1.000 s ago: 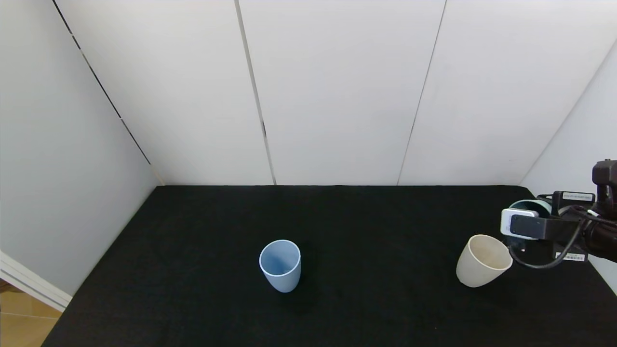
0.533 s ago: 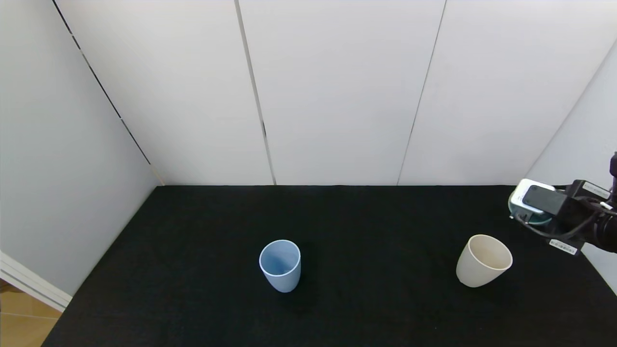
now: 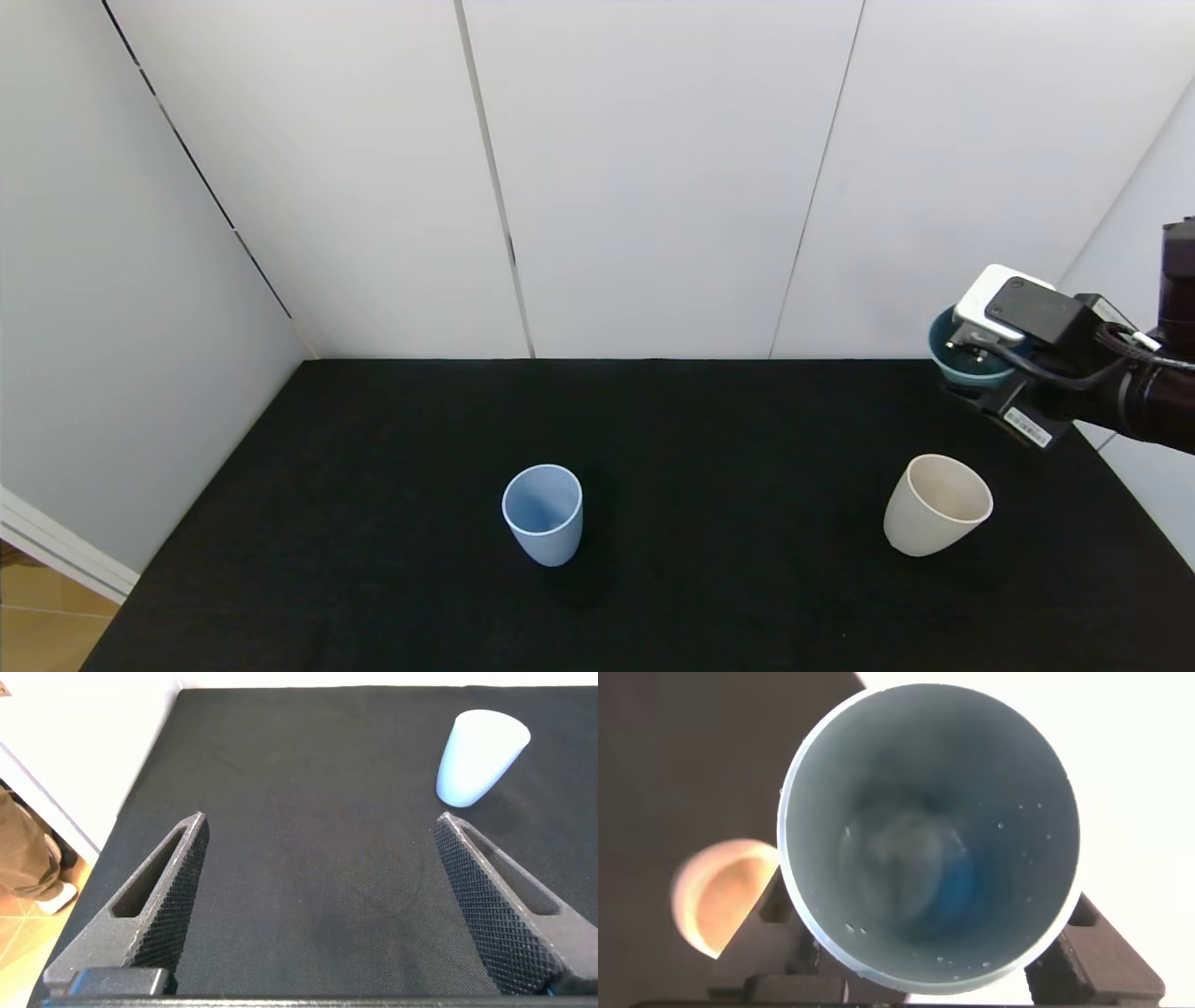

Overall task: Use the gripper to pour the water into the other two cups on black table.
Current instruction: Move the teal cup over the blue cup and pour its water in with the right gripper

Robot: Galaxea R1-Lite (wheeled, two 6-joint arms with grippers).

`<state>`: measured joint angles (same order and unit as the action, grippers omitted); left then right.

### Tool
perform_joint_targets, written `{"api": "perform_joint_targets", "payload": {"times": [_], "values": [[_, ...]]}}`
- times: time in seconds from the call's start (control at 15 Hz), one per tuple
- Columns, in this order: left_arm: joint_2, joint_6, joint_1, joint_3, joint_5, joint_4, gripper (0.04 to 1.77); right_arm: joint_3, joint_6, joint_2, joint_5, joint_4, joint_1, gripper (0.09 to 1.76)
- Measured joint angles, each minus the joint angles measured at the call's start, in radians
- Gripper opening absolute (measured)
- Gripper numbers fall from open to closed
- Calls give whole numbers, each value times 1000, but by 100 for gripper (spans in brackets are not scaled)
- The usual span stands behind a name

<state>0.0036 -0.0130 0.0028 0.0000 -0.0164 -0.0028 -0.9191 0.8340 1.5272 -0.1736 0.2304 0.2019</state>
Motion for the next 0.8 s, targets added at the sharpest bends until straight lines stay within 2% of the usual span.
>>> {"api": "perform_joint_targets", "payload": {"times": [0.13,0.47,0.8], "values": [[0,0,0,0,0,0,172,-64,-36,6,-30,-52,91,118],[0,0,0,0,0,0,172,-204,-86,94,-170,-73,315,118],[0,0,0,0,0,0,172,-347,-84,223,-264,-73,449,118]]}}
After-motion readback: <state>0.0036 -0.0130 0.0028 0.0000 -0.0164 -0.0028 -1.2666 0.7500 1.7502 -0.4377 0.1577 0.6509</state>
